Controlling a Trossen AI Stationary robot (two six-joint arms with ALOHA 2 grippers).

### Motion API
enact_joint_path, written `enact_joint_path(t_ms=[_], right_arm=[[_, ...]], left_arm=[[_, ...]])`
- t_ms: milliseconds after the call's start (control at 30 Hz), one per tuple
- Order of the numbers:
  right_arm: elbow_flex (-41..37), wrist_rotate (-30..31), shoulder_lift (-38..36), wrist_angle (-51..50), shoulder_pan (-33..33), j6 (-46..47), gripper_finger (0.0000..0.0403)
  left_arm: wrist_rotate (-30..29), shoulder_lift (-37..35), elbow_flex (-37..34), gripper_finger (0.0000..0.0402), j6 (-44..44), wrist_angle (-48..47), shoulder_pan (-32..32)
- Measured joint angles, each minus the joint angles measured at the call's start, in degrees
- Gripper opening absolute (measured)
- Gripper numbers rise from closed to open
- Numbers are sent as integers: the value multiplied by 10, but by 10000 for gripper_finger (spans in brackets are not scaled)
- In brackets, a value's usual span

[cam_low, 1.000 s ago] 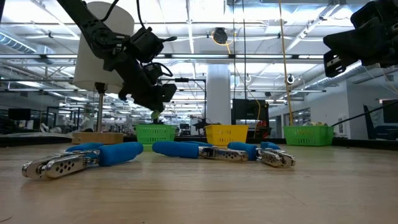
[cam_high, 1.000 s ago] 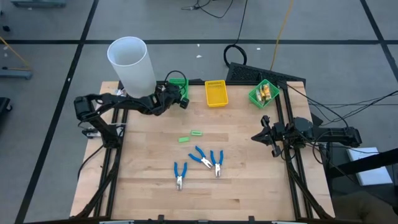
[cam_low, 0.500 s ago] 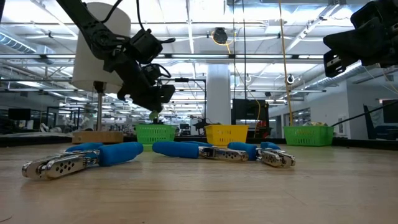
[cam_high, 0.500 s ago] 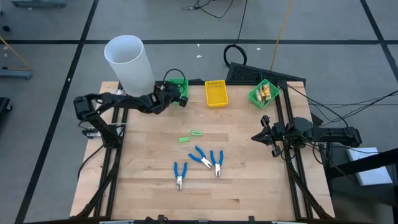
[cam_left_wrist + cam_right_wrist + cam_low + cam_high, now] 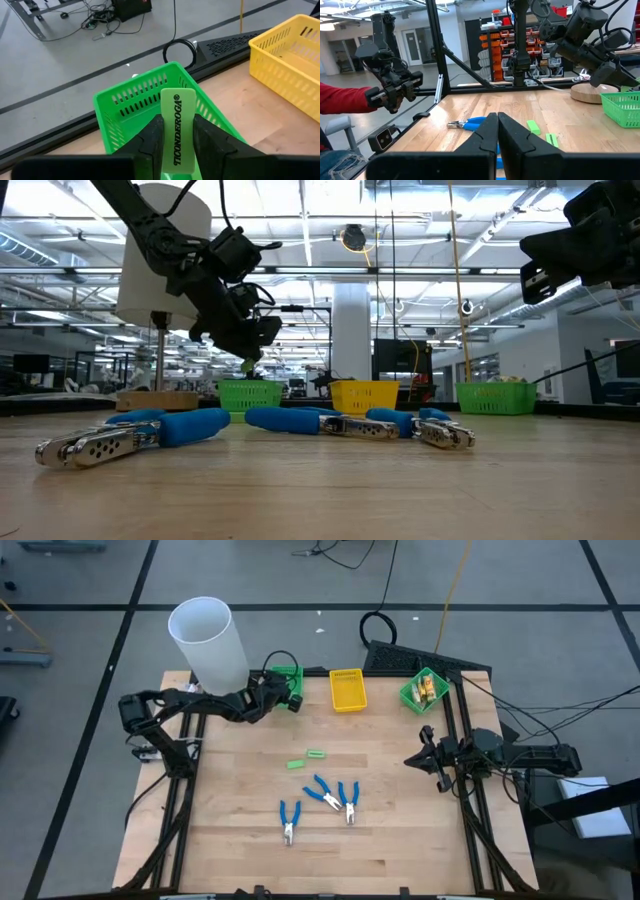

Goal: Pick & Place School Supplies
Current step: Put the green eraser into the left green bin

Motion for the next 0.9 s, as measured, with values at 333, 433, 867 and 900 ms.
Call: enact_joint_path(t_ms=[333, 433, 867, 900], right_arm=[[0, 0, 0, 0, 0, 0, 4], [0, 0, 0, 0, 0, 0, 4], [0, 0, 0, 0, 0, 0, 4], [0, 0, 0, 0, 0, 0, 4]], left_arm=[[7, 0, 0, 88, 2, 0, 0], [7, 0, 0, 88, 0, 0, 0], [7, 0, 0, 88, -1, 0, 0], [7, 0, 0, 88, -1, 0, 0]])
